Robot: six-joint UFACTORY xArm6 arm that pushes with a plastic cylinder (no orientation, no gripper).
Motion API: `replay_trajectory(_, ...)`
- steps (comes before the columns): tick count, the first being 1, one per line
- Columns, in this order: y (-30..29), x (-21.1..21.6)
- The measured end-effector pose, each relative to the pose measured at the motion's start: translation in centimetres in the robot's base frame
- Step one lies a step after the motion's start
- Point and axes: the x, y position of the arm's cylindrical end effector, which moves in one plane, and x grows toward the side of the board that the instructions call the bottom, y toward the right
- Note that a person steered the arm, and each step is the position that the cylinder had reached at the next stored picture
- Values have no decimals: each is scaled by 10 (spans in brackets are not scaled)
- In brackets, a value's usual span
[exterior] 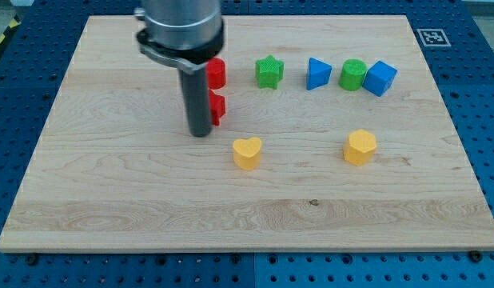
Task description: Move the yellow heart down a bit
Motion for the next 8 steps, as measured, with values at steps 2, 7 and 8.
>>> replay_trajectory(2,-28,-9)
replay_trajectory(7,36,33)
replay_trajectory(8,63,33)
